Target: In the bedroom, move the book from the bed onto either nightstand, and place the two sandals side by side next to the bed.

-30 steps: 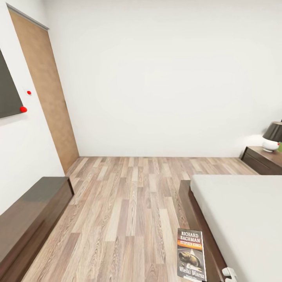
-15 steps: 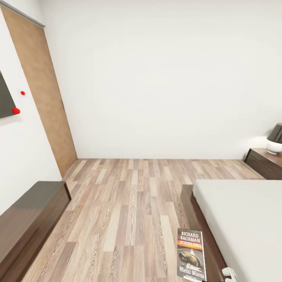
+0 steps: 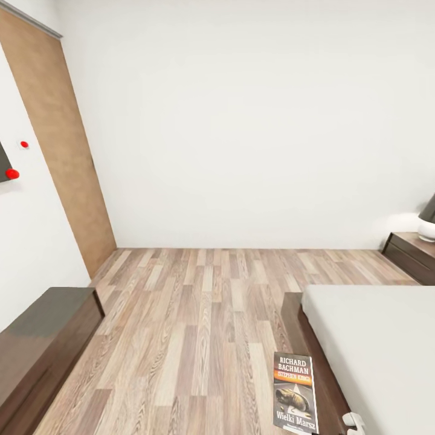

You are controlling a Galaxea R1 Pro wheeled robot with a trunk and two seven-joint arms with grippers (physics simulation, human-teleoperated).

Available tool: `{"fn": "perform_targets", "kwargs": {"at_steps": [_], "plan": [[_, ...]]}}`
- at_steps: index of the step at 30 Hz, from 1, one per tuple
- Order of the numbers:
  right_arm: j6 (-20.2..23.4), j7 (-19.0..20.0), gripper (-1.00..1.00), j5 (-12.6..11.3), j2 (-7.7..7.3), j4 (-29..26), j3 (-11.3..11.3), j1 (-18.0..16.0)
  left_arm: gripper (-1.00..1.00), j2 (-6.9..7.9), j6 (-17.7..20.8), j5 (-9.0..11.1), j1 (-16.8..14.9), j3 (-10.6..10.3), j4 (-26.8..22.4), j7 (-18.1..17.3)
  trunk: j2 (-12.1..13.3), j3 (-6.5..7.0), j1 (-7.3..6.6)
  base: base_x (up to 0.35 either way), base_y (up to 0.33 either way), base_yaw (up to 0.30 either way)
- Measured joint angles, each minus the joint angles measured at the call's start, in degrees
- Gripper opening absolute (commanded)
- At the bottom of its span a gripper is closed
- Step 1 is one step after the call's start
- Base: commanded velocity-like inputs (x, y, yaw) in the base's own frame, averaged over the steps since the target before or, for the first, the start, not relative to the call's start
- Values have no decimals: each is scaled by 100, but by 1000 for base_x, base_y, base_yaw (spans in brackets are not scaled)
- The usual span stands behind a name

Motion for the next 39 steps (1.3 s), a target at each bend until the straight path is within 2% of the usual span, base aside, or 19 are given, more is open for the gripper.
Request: {"fn": "perform_targets", "kwargs": {"at_steps": [39], "plan": [[-2,0,-100,4,-1,0,0,0,100,0,0,0,-2,0,0,0,0,0,0,243,0,0]]}}
